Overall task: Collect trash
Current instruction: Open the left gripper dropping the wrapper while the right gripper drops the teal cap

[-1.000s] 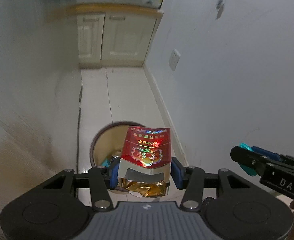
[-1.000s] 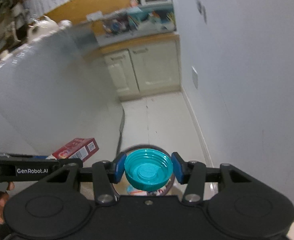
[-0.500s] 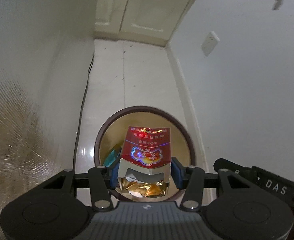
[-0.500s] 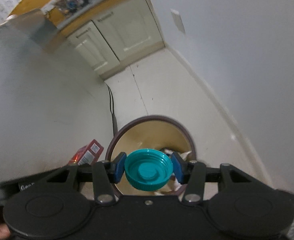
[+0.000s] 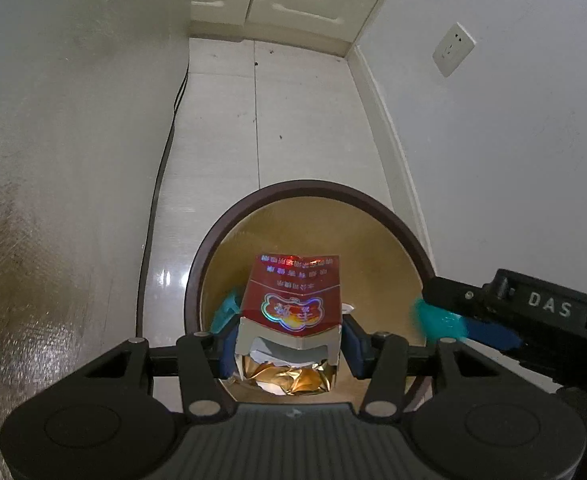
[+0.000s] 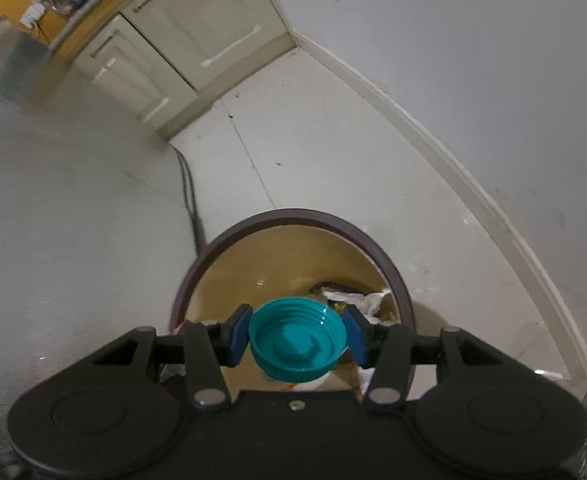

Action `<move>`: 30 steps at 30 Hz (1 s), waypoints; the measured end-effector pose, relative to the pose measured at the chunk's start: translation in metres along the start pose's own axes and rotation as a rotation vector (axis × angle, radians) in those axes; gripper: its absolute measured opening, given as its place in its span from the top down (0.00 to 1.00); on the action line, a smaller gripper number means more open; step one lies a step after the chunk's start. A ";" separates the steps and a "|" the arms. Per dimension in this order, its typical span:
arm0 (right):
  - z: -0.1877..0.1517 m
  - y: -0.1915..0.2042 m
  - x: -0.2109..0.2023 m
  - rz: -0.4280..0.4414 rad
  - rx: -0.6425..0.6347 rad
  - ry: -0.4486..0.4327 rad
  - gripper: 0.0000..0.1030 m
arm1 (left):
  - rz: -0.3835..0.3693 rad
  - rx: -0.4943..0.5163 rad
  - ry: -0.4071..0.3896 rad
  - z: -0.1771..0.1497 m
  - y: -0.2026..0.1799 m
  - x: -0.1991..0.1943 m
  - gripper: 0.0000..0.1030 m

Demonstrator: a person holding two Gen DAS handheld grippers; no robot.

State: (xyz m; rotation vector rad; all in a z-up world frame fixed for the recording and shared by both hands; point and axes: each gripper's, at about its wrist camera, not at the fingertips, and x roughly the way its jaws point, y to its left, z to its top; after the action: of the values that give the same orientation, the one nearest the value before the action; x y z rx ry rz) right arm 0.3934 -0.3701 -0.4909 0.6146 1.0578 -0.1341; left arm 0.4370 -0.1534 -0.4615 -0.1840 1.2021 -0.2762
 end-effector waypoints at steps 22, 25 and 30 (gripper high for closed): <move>-0.002 0.002 -0.001 -0.111 -0.206 0.059 0.30 | 0.150 0.051 0.059 -0.003 0.006 0.021 0.05; -0.002 0.000 -0.004 -0.110 -0.206 0.059 0.28 | 0.155 0.048 0.049 -0.001 0.006 0.015 0.02; -0.003 0.002 -0.014 -0.109 -0.226 0.045 0.23 | 0.161 0.030 0.033 -0.001 0.004 0.001 0.00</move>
State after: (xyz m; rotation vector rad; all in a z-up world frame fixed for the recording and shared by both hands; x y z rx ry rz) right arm 0.3850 -0.3693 -0.4796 0.3581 1.1325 -0.0940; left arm 0.4369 -0.1497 -0.4642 -0.0561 1.2371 -0.1574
